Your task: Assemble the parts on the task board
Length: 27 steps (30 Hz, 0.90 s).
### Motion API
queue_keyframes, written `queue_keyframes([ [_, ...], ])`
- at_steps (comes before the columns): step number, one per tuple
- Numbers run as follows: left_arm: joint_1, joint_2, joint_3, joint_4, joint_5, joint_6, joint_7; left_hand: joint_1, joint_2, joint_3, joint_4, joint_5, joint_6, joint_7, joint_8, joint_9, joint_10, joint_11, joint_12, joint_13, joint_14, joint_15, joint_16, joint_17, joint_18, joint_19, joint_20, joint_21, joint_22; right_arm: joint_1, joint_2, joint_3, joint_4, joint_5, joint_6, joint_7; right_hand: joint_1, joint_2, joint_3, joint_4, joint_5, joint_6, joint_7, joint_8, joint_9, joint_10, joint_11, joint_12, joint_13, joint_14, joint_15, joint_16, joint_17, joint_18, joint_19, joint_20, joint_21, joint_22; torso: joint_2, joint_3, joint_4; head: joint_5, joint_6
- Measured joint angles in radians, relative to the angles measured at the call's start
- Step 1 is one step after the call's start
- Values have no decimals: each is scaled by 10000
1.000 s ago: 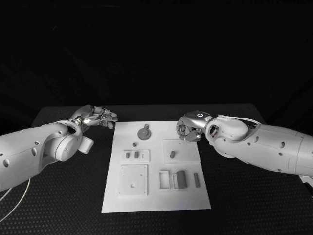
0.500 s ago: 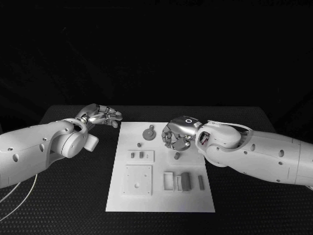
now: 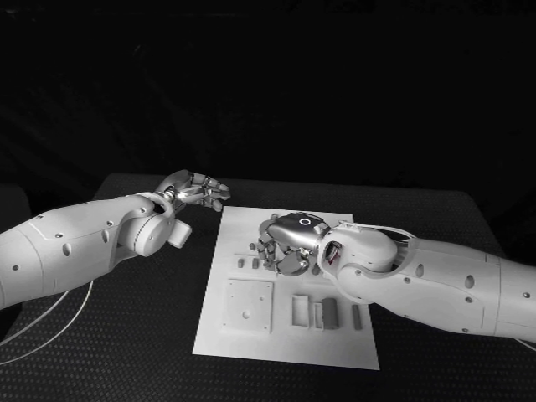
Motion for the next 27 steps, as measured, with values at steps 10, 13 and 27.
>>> queue_keyframes([
  [10, 2, 39, 0, -73, 59, -36, 7, 0, 0, 0, 0, 0, 0, 0, 0, 0, 0, 0, 0, 0, 0, 0, -39, 10, 0, 0, 0, 0, -6, -397, 369, -195, -316, -54, 68, 52, 13, 12, 0, 0, 0, -2, -1, -10, 3, 0, 0, -39, 20, 0, 1, 0, -1, -2, 0, 0, 0, 0, -60, -22, 19, 314, -123],
  [13, 2, 49, 0, -73, 71, -41, 8, 0, 0, 0, 0, 0, 0, 0, 0, 0, 0, 0, 0, 0, 0, 0, -39, 10, -1, 0, 0, 0, -6, -495, 444, -238, -391, -75, 87, 62, 33, 32, 0, 0, 0, -28, -6, -18, 3, -1, 0, -40, 23, -1, 3, 0, -1, -4, 0, 0, 0, -1, -58, -24, 19, 398, -172],
  [27, 2, 69, 0, -73, 90, -45, 8, 0, 0, -27, 27, 0, 0, 0, 0, 1, 0, 0, 0, 1, 0, 0, -39, 28, -1, 0, 1, 0, -5, -741, 572, -383, -621, -146, 185, 105, 46, 45, 0, 0, -28, -30, -5, -34, 17, -2, 1, -42, 46, -10, 17, -1, -11, -4, -1, 1, 0, -3, -38, -19, 9, 647, -349],
])
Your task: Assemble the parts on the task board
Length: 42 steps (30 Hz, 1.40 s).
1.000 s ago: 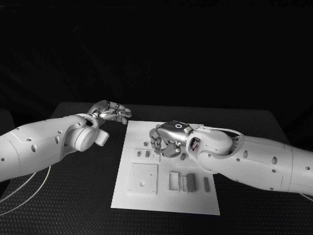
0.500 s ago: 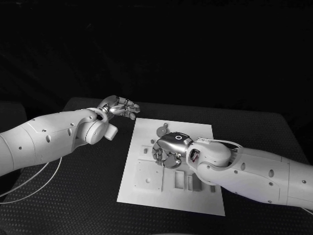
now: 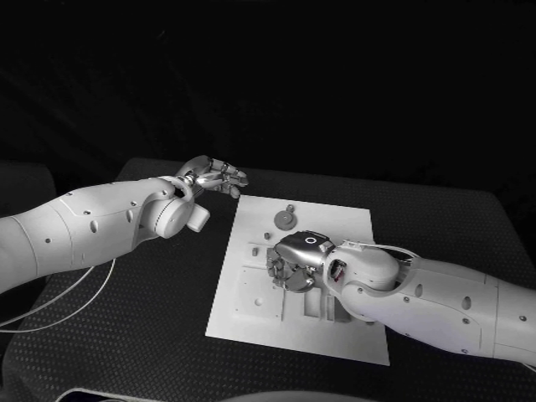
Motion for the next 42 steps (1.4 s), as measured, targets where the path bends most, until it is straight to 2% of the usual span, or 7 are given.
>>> queue_keyframes([
  [6, 0, 2, 0, 39, 4, 0, 0, 0, 0, 0, 0, 0, 0, 0, 0, 0, 0, 0, 0, 0, 0, 0, 0, -1, 1, 0, 0, 0, 1, -60, 88, -12, -137, -27, 4, 8, 0, 0, 0, 0, 0, 0, 0, -2, 0, 0, 0, 0, 7, 13, 14, 0, 0, -1, 0, 0, 0, -1, -1, 1, -5, -5, -8],
  [10, 0, 7, 0, 64, 6, 3, 0, 0, 0, 0, 0, 0, 0, 0, 0, 0, 0, 0, 0, 0, 0, 0, 0, 3, 0, 0, 0, 0, 1, -74, 93, -113, -175, -42, 4, 14, -1, 0, 0, 0, 0, -1, 0, -2, 9, 0, 0, 0, 13, 13, 15, 0, -10, -1, 0, 0, 0, -1, -4, 1, -4, -14, -6],
  [13, 0, 7, 0, 69, 7, 4, 0, 0, 0, 0, 0, 0, 0, 0, 0, 0, 0, 0, 0, 0, 0, 0, 0, 9, 0, 0, 0, 0, 1, -85, 92, -142, -213, -51, 5, 20, -1, -1, 0, 0, 0, -1, 0, -3, 12, 0, 0, 0, 13, 14, 16, 0, -10, -2, 0, 0, 0, -1, -4, 0, -3, -8, -40],
  [25, 0, -1, 0, 76, 10, 5, -2, 0, 0, 0, 0, 0, 0, 0, 0, 1, 0, 0, 0, 1, 0, 0, -40, 18, 0, 0, 0, -39, -7, -135, 171, -162, -229, -78, 4, 31, -2, -2, 0, 0, -1, -19, -15, -4, 12, -2, 0, 0, 27, -40, -7, 0, -10, -3, -15, 13, 0, -2, -7, 0, -10, 49, -75],
  [42, 0, -6, 0, 81, 13, 9, -4, 0, 0, 0, 0, 0, 0, 0, 0, 1, 0, 0, 0, 1, 0, 0, -40, 37, -1, 0, 0, -39, -6, -166, 314, -163, -437, -180, 38, 18, -3, -3, 0, 0, -1, -20, -15, 17, 29, -3, 0, -37, 72, -41, -4, 0, -19, -4, -15, 14, 0, -4, -5, 0, -3, 53, -113],
])
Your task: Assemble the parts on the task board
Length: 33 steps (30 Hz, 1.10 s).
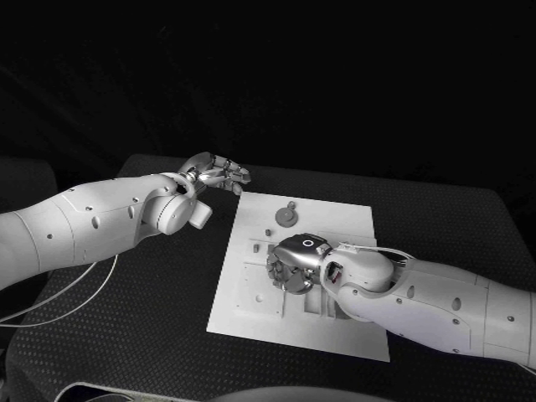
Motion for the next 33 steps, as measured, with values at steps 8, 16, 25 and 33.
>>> queue_keyframes([
  [8, 0, -10, 0, -2, 2, 1, -2, 0, 0, 0, 0, 0, 0, 0, 0, 0, 0, 0, 0, -9, 0, 0, 0, 1, 1, 0, 0, 0, 1, -3, -58, -6, -48, -29, 78, -5, 0, 0, 0, 0, 0, -1, 0, 0, 22, -15, -15, -7, -6, -15, 16, 0, -9, 0, 0, 0, 0, -1, -1, 0, -7, 2, -35],
  [16, 0, -11, 0, -2, 3, 1, -2, 0, 0, -23, 23, 0, 0, 0, 0, 0, 0, 0, 0, -9, 0, 0, 0, 11, 0, 0, 0, 0, 1, 2, -71, -2, -48, -36, 123, -6, 0, 0, 0, 0, 0, -11, 9, -1, 22, -48, 18, -7, 12, -15, 18, 0, -9, 0, -1, 0, 0, -1, -2, 4, -13, 3, -64],
  [25, 0, -4, 0, -2, 3, 2, -2, 0, 0, -23, 23, 0, 0, 0, 0, 0, 0, 0, 0, -9, 0, 0, 0, 19, 1, 0, 0, 0, 2, 9, 4, -16, -113, -46, 143, -29, 0, -1, 0, 0, 0, -16, 12, -11, 13, -49, 18, -7, 39, -15, 20, 0, -9, 0, -1, 0, 0, -1, -3, 3, -8, -13, -66],
  [33, 1, -8, 0, 0, 3, 3, -3, 0, 0, -22, 23, 0, 0, 0, 0, 0, 0, 0, 0, -8, 0, 0, -38, 19, 1, 0, 0, 0, 2, 21, 58, -30, -146, -58, 158, -71, -44, 42, 0, 0, 0, -32, -3, -14, 20, -49, 18, -6, 47, -17, 24, 0, -9, -1, -1, 1, 0, -2, -4, -2, -4, -20, -80],
])
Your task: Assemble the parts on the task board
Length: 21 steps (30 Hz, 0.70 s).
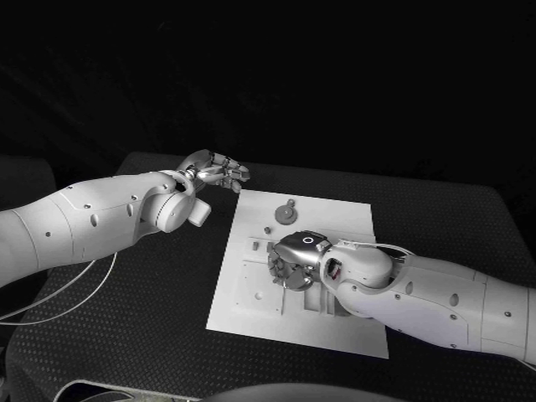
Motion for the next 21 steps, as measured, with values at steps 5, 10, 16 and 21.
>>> queue_keyframes([
  [5, 0, 1, 0, 1, 0, 0, -3, 0, 0, 0, 0, 0, 0, 0, 0, 0, 0, 0, 0, 0, 0, 0, 0, 10, 0, 21, 21, 0, 0, 8, 52, -33, 1, -3, 39, -16, 0, 0, 0, 0, 0, -1, 0, -4, 15, 0, 0, 6, 3, -3, 4, 0, -9, 0, 0, 0, 0, 0, -1, -6, 3, -3, -20],
  [10, 2, 0, 0, 2, 0, 1, -4, 0, 0, 0, 0, 0, 0, 0, 0, 0, 0, 0, 0, 1, 0, 0, 0, 10, 1, 36, 35, -39, 1, 0, 88, -70, 18, -3, 104, -16, 0, 0, -8, -8, -7, -6, 2, -9, 11, 0, 0, 6, -2, -9, 13, 0, -9, 0, 0, 0, 0, 2, -1, -10, 4, -7, -32],
  [16, 5, -1, 0, 3, 1, 1, -5, 0, 0, 0, 0, 0, 0, 0, 0, 0, 0, 0, 0, 1, 0, 0, 0, 19, 1, 35, 35, -39, 1, 5, 117, -78, 23, -5, 181, -39, 0, -1, -11, -11, -8, -34, -2, 16, 12, -1, 0, 6, -1, -8, 16, 0, -9, 0, 0, 0, 0, 8, -3, -11, -1, -15, -38],
  [21, 8, 0, 0, 9, 2, 1, -5, 0, 0, 0, 0, 0, 0, 0, 0, 0, 0, 0, -12, 1, 0, 0, 0, 18, 1, 35, 35, -39, 1, 12, 145, -105, 19, -6, 203, -60, 1, -1, -12, -11, -8, -35, -2, 16, 14, -1, 0, -31, 12, 4, 28, 0, -21, -1, 0, 0, 0, 7, -3, -5, -3, -15, -52],
])
